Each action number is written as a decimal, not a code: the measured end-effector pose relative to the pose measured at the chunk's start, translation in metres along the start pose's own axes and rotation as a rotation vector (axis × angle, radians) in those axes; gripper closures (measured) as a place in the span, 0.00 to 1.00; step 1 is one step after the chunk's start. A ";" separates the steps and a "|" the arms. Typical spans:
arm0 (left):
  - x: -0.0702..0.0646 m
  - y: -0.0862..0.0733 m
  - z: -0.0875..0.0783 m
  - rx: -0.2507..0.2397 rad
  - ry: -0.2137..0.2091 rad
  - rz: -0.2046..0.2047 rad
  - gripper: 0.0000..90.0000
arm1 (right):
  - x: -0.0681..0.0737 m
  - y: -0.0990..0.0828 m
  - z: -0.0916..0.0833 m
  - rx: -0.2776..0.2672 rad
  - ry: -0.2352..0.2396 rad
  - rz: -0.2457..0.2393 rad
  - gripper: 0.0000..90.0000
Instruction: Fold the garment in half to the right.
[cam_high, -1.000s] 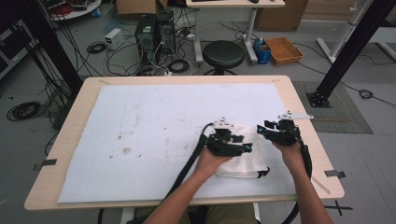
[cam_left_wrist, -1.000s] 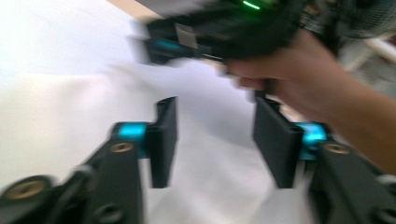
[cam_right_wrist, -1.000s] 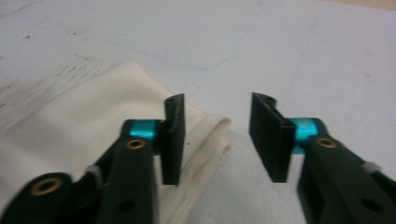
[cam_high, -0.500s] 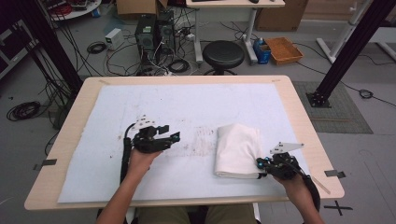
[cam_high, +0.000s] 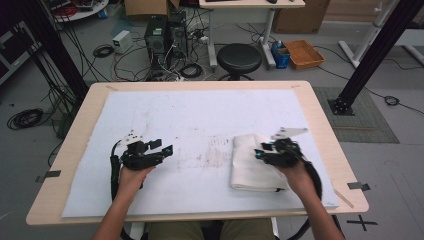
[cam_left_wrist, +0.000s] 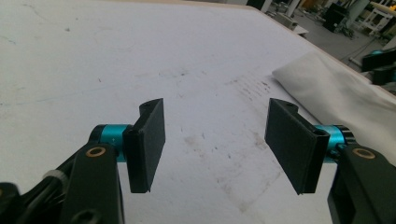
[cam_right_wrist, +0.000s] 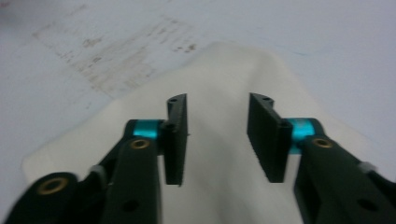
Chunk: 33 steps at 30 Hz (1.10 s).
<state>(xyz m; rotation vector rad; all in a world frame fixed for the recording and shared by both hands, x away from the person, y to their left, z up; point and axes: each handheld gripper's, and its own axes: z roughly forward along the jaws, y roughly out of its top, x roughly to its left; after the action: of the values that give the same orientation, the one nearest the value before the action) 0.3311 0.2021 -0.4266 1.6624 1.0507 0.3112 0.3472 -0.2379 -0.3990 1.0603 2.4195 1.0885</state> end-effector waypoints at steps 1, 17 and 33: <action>0.000 -0.001 0.000 -0.005 -0.004 -0.002 0.42 | 0.002 0.006 0.012 0.032 0.016 -0.010 0.75; 0.002 -0.002 -0.003 -0.018 -0.007 -0.014 0.42 | -0.027 0.004 0.025 0.014 -0.147 0.083 0.78; 0.003 -0.001 -0.004 -0.034 0.002 -0.014 0.42 | -0.021 -0.043 -0.010 0.004 -0.054 0.057 0.70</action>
<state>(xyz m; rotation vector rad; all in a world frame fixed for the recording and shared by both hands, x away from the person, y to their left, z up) 0.3300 0.2071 -0.4273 1.6240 1.0525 0.3198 0.3346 -0.2783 -0.4248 1.1513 2.3642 1.0595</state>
